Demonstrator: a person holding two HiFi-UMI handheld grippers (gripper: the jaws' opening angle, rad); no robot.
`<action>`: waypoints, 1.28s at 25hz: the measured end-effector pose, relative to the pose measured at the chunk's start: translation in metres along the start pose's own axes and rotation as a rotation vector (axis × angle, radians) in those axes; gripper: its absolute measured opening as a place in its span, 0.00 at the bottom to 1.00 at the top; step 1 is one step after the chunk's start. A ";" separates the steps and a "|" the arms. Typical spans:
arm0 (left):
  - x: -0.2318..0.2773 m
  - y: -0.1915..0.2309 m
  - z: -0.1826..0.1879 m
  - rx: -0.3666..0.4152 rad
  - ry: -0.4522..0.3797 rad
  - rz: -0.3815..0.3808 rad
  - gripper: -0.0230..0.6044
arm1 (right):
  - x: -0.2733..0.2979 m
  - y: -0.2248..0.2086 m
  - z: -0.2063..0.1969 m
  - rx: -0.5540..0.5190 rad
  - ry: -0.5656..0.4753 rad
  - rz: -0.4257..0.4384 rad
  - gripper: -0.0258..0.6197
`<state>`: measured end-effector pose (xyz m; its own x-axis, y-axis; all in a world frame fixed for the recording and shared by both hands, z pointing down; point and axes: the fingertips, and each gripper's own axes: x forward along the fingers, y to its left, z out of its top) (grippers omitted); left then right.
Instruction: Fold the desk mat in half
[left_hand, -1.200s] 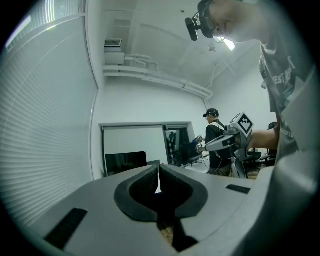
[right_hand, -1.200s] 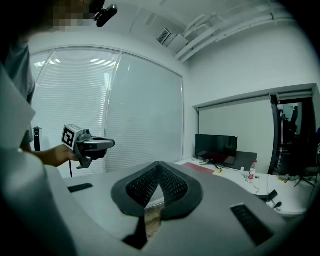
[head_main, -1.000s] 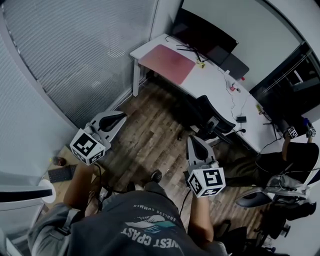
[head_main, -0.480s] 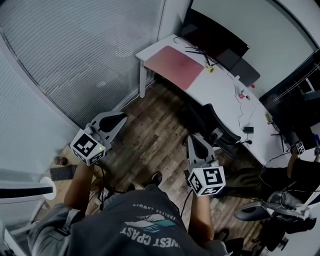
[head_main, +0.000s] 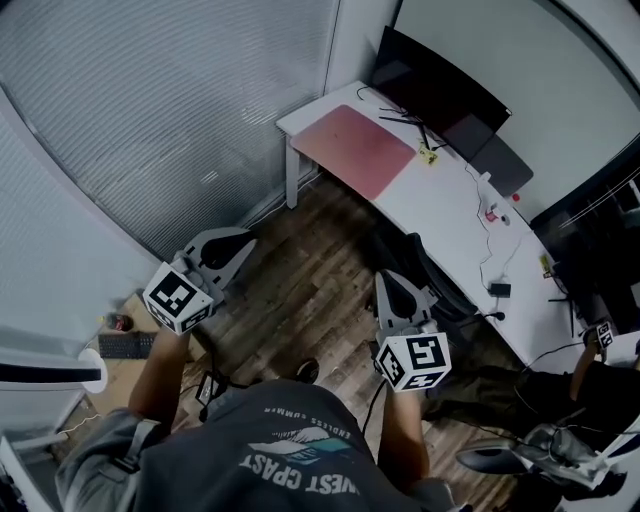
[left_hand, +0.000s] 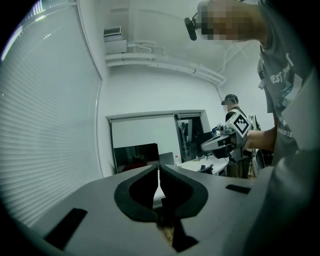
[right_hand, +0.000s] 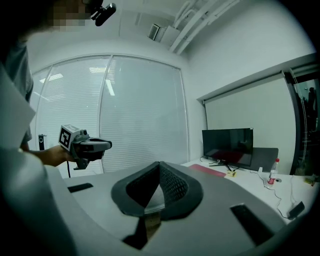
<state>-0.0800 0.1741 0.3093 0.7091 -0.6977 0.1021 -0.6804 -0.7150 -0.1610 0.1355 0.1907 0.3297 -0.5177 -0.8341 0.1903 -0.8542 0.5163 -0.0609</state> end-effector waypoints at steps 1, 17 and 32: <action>0.005 0.000 0.001 0.004 0.004 0.007 0.08 | 0.002 -0.006 0.001 0.000 -0.003 0.009 0.08; 0.057 0.000 0.001 0.011 0.036 0.024 0.08 | 0.024 -0.055 -0.004 0.030 -0.003 0.051 0.08; 0.132 0.056 -0.008 -0.005 -0.004 -0.130 0.08 | 0.070 -0.085 -0.001 0.045 0.038 -0.089 0.08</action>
<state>-0.0260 0.0412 0.3216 0.7922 -0.5988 0.1179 -0.5834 -0.7997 -0.1417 0.1719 0.0891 0.3490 -0.4386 -0.8676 0.2343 -0.8983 0.4310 -0.0855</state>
